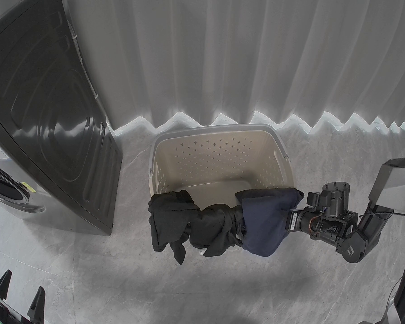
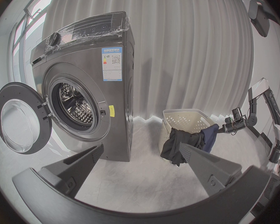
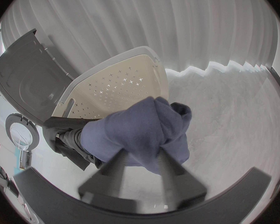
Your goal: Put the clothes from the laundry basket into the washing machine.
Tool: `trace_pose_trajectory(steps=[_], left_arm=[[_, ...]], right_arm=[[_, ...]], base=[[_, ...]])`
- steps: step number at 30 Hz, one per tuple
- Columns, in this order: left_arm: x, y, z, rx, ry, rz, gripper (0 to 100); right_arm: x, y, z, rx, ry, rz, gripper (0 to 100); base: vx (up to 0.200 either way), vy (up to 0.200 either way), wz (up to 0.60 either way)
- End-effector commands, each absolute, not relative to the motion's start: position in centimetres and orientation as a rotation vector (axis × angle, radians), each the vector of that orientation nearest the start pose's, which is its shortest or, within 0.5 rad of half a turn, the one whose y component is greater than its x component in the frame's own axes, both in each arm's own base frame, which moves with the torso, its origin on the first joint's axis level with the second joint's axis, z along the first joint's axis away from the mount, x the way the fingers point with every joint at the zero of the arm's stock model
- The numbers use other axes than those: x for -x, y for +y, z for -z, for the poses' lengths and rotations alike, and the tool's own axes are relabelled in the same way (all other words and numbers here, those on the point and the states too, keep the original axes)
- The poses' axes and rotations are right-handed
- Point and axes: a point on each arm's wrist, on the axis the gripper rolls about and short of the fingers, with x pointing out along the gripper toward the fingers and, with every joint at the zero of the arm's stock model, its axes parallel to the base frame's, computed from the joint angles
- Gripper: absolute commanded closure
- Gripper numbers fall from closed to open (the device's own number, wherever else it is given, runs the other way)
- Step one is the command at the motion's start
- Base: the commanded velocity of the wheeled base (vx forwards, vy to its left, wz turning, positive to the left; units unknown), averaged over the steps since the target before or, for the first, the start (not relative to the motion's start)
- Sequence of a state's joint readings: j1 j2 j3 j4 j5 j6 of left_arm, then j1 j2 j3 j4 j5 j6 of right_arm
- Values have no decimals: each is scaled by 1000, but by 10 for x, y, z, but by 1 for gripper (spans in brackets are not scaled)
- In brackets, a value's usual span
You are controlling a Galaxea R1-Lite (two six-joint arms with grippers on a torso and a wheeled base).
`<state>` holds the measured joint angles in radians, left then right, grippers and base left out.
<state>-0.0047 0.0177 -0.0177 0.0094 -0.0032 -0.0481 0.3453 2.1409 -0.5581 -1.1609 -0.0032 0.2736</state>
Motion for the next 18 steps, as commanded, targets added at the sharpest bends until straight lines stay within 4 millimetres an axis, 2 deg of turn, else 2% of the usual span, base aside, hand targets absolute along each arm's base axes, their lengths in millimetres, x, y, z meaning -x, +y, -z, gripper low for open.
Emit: trace_pose_trajectory(steps=[1, 6, 13, 18], left_arm=[[23, 0, -75, 49, 8, 7, 0], [23, 0, -75, 49, 8, 7, 0], [23, 0, -75, 49, 8, 7, 0], [23, 0, -75, 48, 8, 7, 0]], right_arm=[[-308, 115, -35, -200, 462, -289, 100], [-297, 123, -40, -234, 473, -315, 100], [-259, 127, -74, -255, 425, -388, 100], [-250, 127, -89, -261, 389, -406, 100]], base=[[0, 0, 0], [0, 0, 0], [0, 0, 0], [0, 0, 0]])
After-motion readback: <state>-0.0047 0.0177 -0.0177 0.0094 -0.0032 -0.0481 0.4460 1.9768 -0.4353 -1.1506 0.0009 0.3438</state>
